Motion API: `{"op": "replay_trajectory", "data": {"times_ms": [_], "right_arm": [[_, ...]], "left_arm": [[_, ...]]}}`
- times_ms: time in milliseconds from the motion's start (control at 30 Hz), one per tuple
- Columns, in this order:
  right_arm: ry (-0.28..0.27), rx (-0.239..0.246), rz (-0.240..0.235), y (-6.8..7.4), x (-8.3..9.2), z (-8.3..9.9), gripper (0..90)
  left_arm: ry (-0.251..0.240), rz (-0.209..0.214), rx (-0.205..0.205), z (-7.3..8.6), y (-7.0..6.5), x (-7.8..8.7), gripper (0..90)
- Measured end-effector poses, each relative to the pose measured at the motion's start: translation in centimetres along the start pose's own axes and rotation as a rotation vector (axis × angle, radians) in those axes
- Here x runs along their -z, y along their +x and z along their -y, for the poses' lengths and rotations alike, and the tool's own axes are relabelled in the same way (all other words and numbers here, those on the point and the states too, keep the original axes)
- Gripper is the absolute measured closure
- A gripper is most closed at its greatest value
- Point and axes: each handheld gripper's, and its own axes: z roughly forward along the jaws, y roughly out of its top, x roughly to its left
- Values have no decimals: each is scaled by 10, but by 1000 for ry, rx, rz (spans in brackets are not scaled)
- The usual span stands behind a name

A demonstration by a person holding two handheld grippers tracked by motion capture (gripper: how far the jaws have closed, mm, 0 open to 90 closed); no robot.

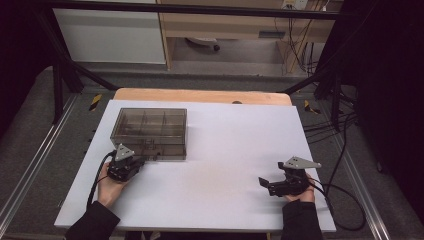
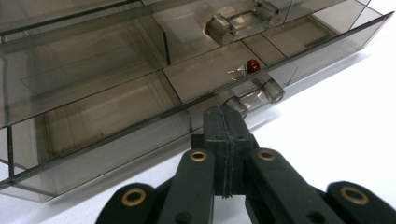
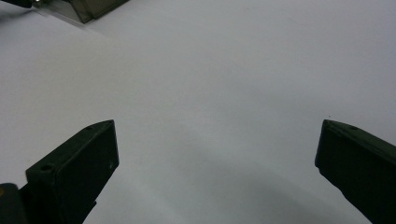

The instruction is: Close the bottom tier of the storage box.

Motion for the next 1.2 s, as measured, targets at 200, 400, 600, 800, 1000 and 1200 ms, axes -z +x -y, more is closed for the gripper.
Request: {"op": "replay_trajectory", "data": {"times_ms": [200, 400, 600, 800, 1000, 1200], "right_arm": [[0, -1, 0, 0, 0, 0, 3], [1, -1, 0, 0, 0, 0, 3], [2, -3, 1, 0, -1, 0, 3], [0, -3, 1, 0, -1, 0, 3], [2, -2, 1, 0, 0, 0, 3], [2, -2, 2, 0, 0, 0, 3]], "left_arm": [[1, -3, -1, -1, 1, -2, 899], [-5, -9, 4, -2, 1, -3, 899], [-13, -16, 5, -3, 2, -6, 899], [-12, -14, 13, -4, 4, -7, 899], [-17, -18, 19, -5, 5, -8, 899], [-18, -26, 19, -7, 5, -10, 899]]}}
